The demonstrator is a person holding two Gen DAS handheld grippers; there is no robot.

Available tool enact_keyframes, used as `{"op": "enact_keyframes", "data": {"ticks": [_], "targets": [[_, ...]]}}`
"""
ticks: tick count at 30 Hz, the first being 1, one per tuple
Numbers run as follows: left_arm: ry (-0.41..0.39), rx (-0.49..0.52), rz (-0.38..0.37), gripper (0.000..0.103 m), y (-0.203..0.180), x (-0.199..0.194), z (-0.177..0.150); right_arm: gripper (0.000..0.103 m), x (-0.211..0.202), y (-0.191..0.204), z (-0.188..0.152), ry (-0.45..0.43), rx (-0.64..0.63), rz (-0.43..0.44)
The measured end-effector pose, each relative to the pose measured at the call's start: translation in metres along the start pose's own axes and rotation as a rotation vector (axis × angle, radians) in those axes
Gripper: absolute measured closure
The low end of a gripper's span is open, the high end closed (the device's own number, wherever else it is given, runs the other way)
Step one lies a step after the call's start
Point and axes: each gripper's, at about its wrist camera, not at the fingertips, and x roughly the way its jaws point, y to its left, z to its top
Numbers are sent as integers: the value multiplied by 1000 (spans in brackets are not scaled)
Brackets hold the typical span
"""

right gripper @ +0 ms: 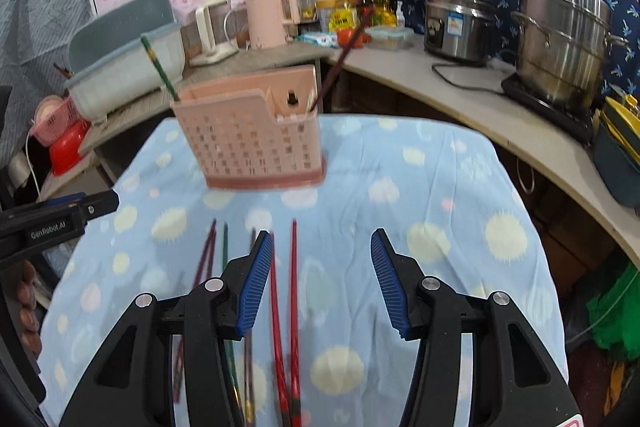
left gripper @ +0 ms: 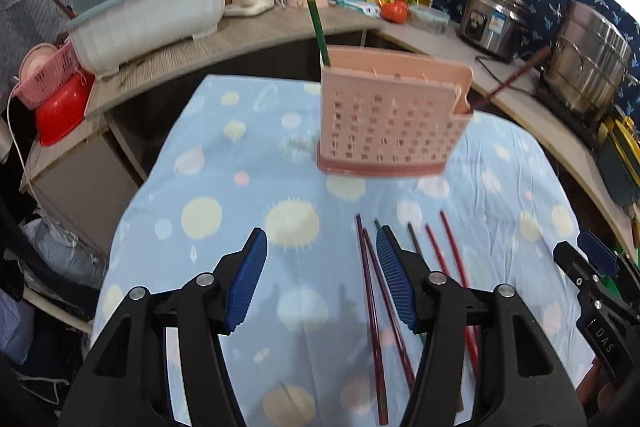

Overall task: Organize utensils
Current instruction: 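Move both open tools back toward the remaining chopsticks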

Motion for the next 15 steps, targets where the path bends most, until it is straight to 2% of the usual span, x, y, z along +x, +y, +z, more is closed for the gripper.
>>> {"op": "enact_keyframes", "data": {"ticks": [10, 15], "targets": [[120, -6, -2, 49, -5, 15, -69, 53, 6, -4, -73, 140, -5, -2], [157, 5, -14, 49, -13, 19, -97, 60, 11, -1, -94, 177, -15, -2]]}}
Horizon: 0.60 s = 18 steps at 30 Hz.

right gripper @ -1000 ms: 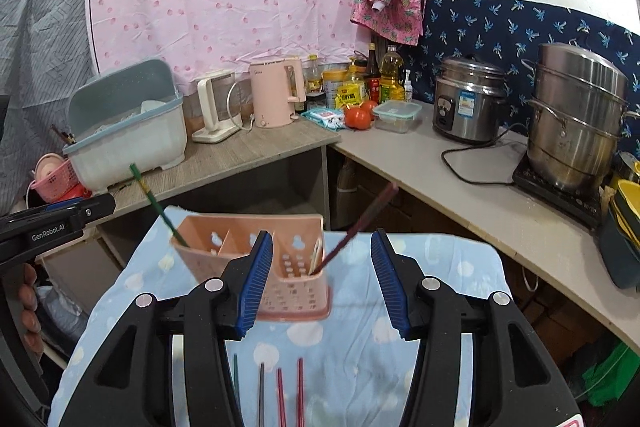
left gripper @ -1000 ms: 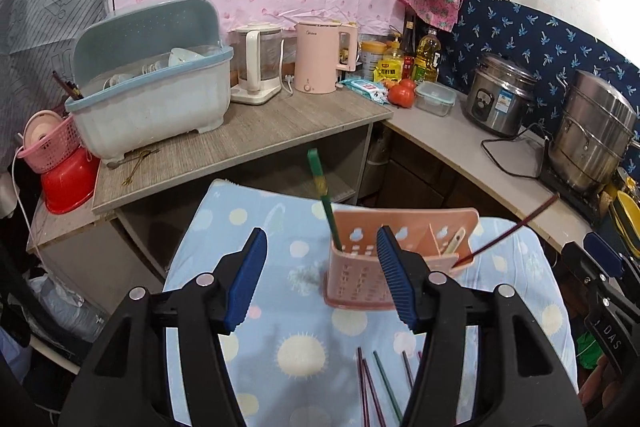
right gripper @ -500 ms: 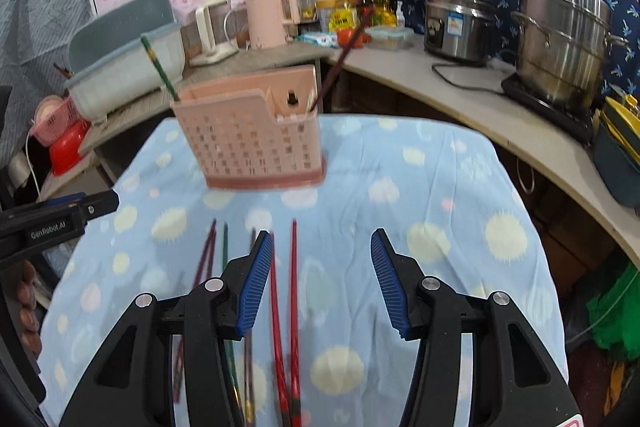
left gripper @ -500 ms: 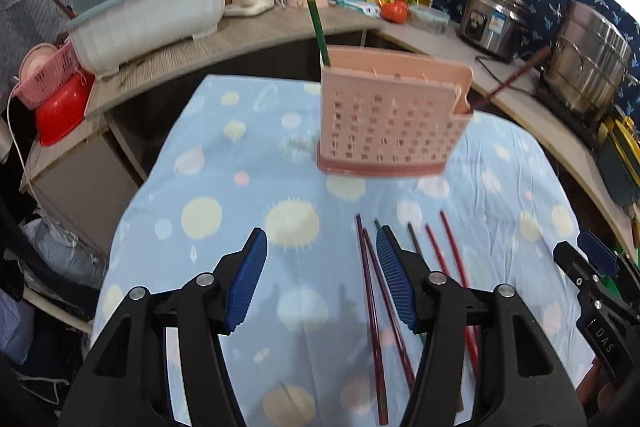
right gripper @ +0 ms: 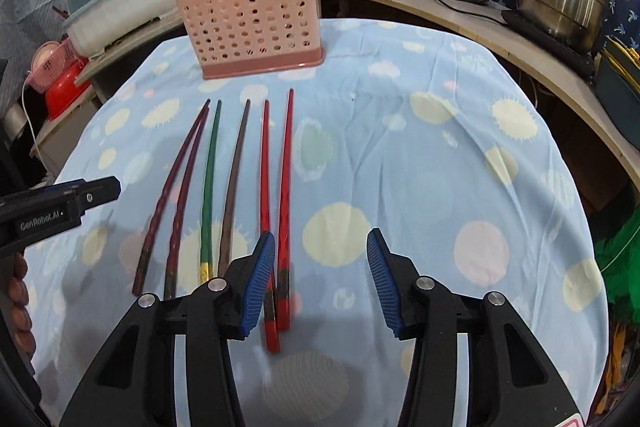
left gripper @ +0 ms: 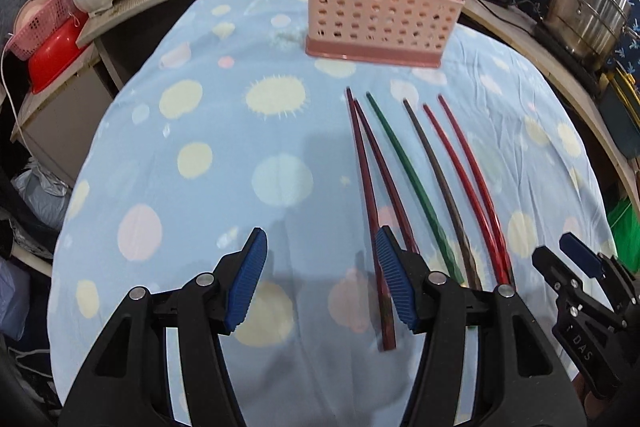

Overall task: Organize utensils
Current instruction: 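Move both open tools back toward the remaining chopsticks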

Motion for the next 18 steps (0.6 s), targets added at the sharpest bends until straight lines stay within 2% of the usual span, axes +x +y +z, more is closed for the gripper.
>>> {"op": "enact_keyframes", "data": {"ticks": [5, 18], "targets": [[16, 19, -16, 49, -8, 3, -17, 62, 5, 6, -8, 17, -16, 2], [25, 27, -31, 49, -15, 4, -26, 73, 20, 11, -23, 63, -51, -8]]}}
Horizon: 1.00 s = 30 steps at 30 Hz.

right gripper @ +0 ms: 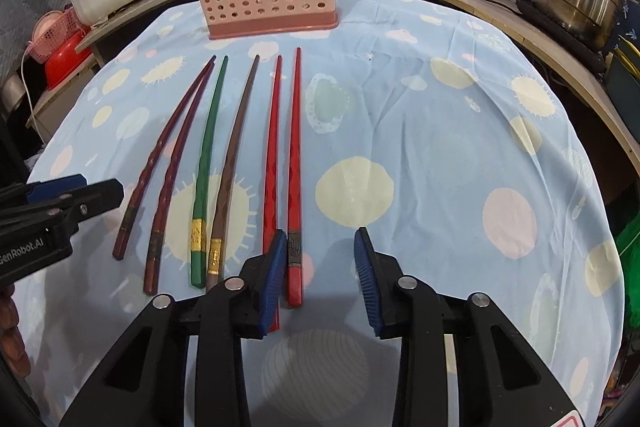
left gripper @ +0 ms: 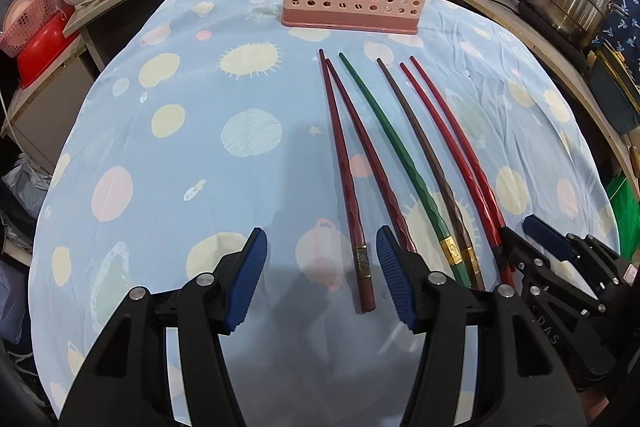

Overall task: Organize utensils
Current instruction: 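Move both open tools back toward the remaining chopsticks, then grasp a dark red chopstick with the left tool while the right tool grasps a red chopstick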

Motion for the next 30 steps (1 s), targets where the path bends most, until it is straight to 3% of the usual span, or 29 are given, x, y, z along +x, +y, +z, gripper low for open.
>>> {"op": "enact_keyframes", "data": {"ticks": [10, 17, 22, 26, 30], "targets": [[6, 10, -27, 49, -5, 3, -14, 80, -7, 0, -13, -14, -10, 0], [6, 6, -29, 56, -5, 9, -21, 83, -8, 0, -14, -18, -10, 4], [-1, 7, -39, 67, -5, 12, -19, 83, -8, 0, -15, -20, -11, 6], [0, 17, -57, 83, -6, 12, -20, 85, -8, 0, -15, -19, -11, 9], [5, 26, -75, 95, -8, 12, -21, 92, -9, 1, -15, -16, -8, 25]]}}
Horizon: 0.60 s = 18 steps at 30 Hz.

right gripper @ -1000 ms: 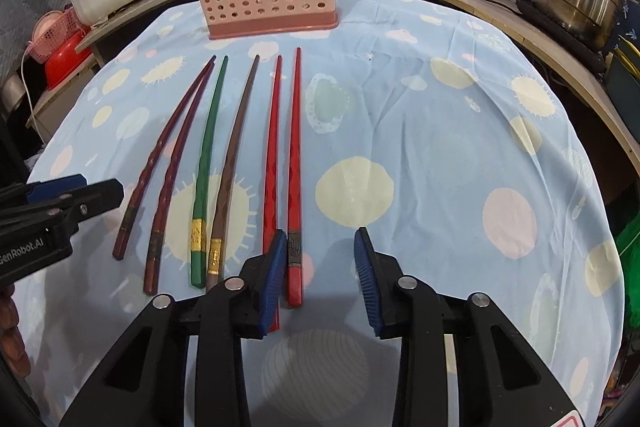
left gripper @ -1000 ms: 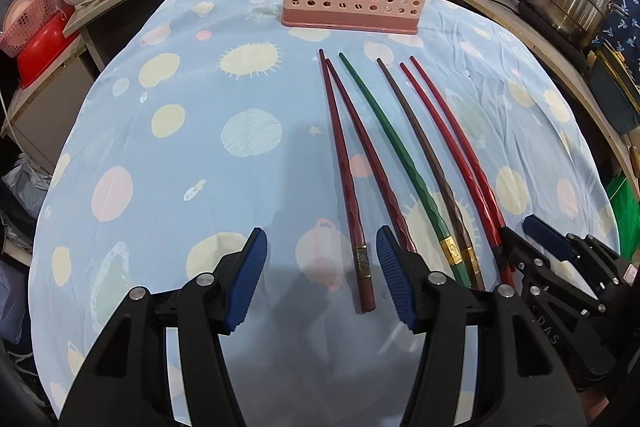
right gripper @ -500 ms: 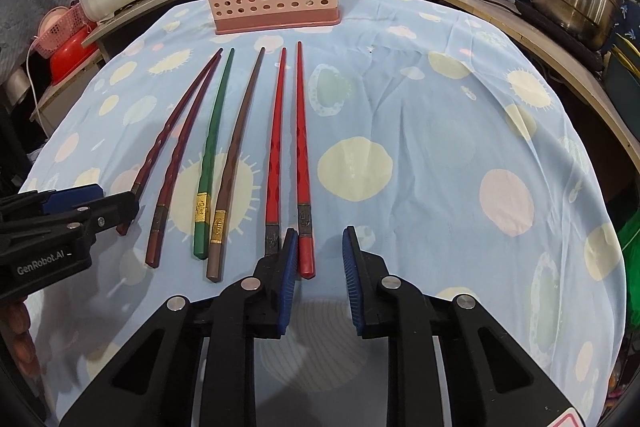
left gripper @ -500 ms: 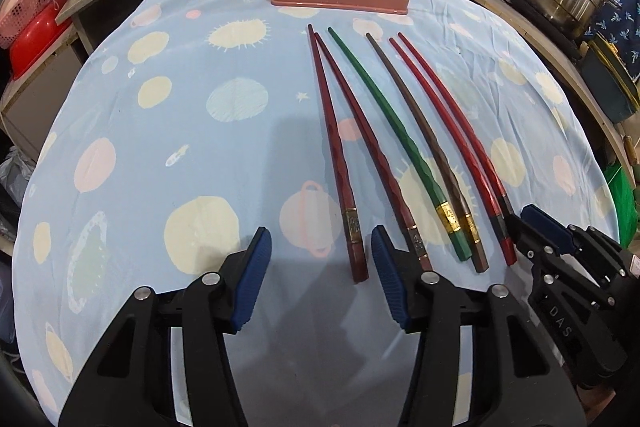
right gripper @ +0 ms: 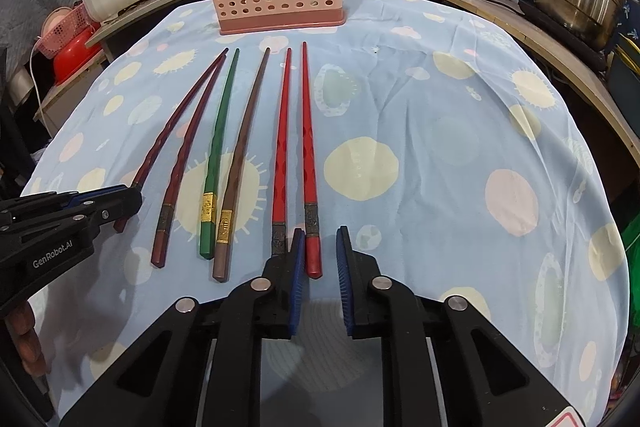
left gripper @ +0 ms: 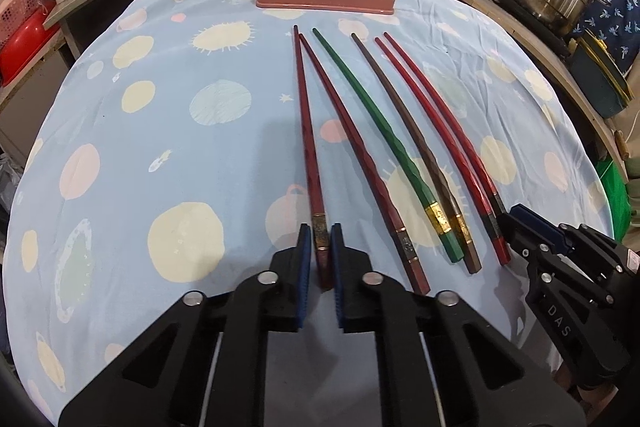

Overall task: Organize utensils
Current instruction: 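Grasp a dark red chopstick with the left tool while the right tool grasps a red chopstick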

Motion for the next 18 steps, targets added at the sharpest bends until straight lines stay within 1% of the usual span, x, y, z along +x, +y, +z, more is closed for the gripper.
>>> {"op": "enact_keyframes", "data": {"ticks": [1, 11, 18], "targets": [[0, 0, -2, 95, 0, 0, 0, 95, 0, 0, 0, 1, 3, 6], [13, -4, -11, 95, 5, -13, -9, 96, -10, -4, -5, 5, 28, 49], [-22, -19, -5, 96, 15, -40, -14, 96, -35, -6, -9, -31, 35, 70]]}}
